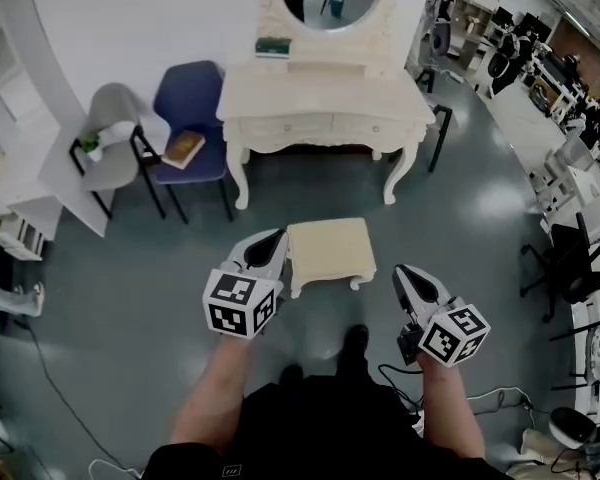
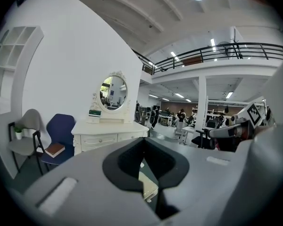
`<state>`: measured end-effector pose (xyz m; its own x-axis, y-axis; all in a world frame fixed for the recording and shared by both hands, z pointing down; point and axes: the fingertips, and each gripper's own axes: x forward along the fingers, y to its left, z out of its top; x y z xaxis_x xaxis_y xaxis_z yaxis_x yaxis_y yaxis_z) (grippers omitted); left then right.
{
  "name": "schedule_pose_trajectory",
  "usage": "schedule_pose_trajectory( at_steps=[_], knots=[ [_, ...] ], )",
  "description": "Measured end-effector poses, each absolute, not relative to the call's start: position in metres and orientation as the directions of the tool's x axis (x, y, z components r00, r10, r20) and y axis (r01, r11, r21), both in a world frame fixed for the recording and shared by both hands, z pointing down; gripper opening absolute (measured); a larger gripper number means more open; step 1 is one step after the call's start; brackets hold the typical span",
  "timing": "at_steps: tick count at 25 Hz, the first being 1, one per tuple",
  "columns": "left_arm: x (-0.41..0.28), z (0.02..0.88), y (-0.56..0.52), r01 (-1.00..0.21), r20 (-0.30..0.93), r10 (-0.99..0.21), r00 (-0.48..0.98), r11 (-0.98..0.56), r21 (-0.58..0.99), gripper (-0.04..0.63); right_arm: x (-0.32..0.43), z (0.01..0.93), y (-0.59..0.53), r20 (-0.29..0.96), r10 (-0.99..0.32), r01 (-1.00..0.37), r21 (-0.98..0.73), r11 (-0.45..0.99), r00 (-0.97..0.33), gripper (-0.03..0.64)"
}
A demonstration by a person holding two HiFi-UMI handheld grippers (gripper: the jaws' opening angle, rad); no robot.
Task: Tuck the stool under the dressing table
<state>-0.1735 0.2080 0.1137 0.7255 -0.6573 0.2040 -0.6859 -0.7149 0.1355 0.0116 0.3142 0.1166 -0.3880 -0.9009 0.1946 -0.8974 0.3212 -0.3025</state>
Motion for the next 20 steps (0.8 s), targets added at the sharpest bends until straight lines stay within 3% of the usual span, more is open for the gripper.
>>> schedule_pose_trajectory(
  at_steps=[13, 20],
  knots=[
    [-0.041, 0.118, 0.136, -0.743, 0.279, -0.695, 0.663, -0.656, 0.132, 0.020, 0.162, 0.137, 0.216, 0.231, -0.863, -0.865, -0.354, 0.356, -0.449, 0.005],
    [-0.025, 0.126, 0.123, -0.801, 0.311, -0.742, 0.594, -0.582, 0.140, 0.020, 0.179, 0.143, 0.184, 0.245, -0.802, -0.819, -0.362, 0.445, -0.545, 0.005]
  ],
)
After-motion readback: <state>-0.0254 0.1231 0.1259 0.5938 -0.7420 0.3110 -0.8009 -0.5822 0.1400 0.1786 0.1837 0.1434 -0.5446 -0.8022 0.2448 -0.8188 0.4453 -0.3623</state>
